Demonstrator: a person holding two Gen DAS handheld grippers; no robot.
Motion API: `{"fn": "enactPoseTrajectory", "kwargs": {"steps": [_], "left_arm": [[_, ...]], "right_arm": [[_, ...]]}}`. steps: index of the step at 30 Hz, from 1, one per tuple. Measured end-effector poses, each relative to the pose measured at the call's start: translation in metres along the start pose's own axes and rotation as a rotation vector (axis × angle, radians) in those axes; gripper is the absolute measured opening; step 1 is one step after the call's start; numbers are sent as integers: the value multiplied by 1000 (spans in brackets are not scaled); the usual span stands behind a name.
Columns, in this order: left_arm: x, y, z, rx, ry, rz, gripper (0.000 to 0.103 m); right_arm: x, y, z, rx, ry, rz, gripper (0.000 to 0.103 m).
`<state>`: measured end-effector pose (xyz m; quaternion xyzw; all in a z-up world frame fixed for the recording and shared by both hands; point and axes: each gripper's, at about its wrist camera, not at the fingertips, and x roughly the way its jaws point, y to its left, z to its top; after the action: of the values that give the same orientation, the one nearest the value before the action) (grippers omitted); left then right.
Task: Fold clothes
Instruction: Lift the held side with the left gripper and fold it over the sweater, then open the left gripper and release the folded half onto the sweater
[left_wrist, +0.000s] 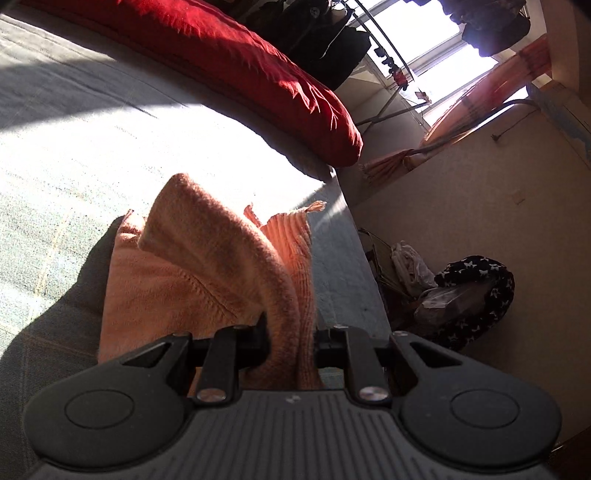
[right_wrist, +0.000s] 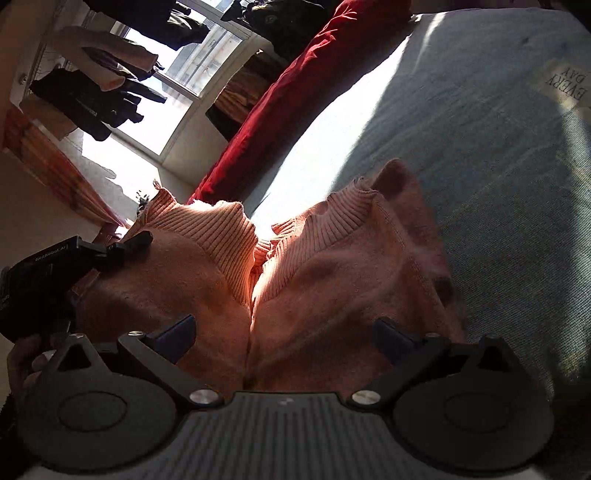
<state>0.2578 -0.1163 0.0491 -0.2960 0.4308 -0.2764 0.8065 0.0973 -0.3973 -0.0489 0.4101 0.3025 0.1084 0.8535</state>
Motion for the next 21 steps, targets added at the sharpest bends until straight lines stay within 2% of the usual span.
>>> {"fn": "enactPoseTrajectory", "kwargs": {"steps": [10,21], "left_arm": [[41,-39,-14,51,41,47,17],[102,-59,-47,124,137,176,17]], "right_arm": [[-24,-33,10,63,-66,-18,103],[-39,-61,15,111,-104,-52,103]]}}
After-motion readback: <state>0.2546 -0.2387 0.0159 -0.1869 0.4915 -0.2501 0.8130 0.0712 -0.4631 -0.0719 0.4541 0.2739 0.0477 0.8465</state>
